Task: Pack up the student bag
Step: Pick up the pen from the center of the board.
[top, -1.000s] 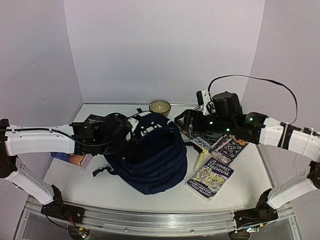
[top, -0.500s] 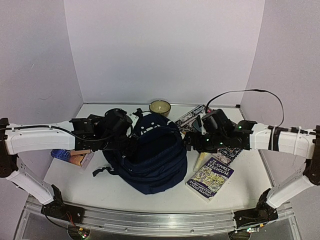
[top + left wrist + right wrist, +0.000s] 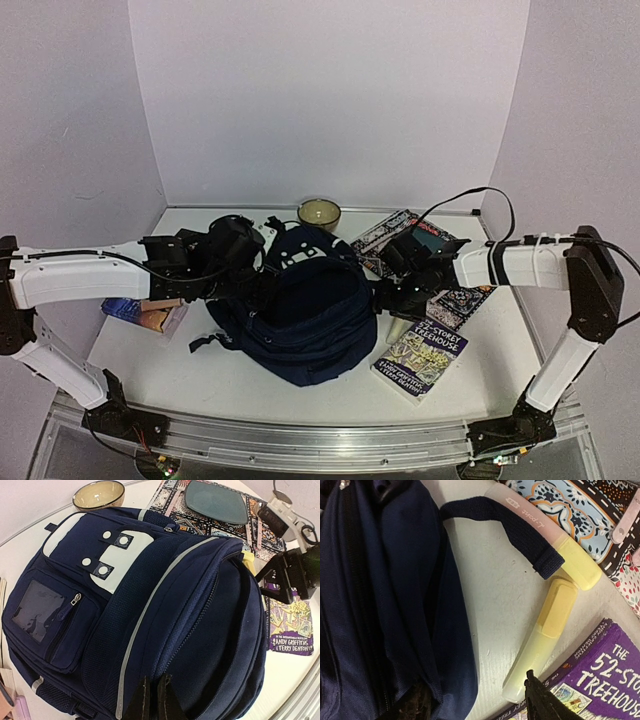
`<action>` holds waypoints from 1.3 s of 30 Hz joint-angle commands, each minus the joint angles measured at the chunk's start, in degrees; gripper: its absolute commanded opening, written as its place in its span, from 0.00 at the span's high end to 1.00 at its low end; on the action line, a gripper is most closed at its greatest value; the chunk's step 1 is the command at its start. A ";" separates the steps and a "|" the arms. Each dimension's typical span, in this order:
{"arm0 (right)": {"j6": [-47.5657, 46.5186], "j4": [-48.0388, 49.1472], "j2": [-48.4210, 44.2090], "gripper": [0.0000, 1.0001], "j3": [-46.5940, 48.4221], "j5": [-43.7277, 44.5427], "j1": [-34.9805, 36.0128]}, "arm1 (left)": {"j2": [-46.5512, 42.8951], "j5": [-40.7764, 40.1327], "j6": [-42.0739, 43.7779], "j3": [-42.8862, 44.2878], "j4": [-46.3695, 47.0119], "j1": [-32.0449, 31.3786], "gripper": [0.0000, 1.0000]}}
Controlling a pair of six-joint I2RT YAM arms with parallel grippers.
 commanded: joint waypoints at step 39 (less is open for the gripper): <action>-1.78 -2.33 -10.56 0.27 -4.85 -1.75 -4.25 | -1.66 -10.67 -4.20 -0.40 4.08 0.55 1.00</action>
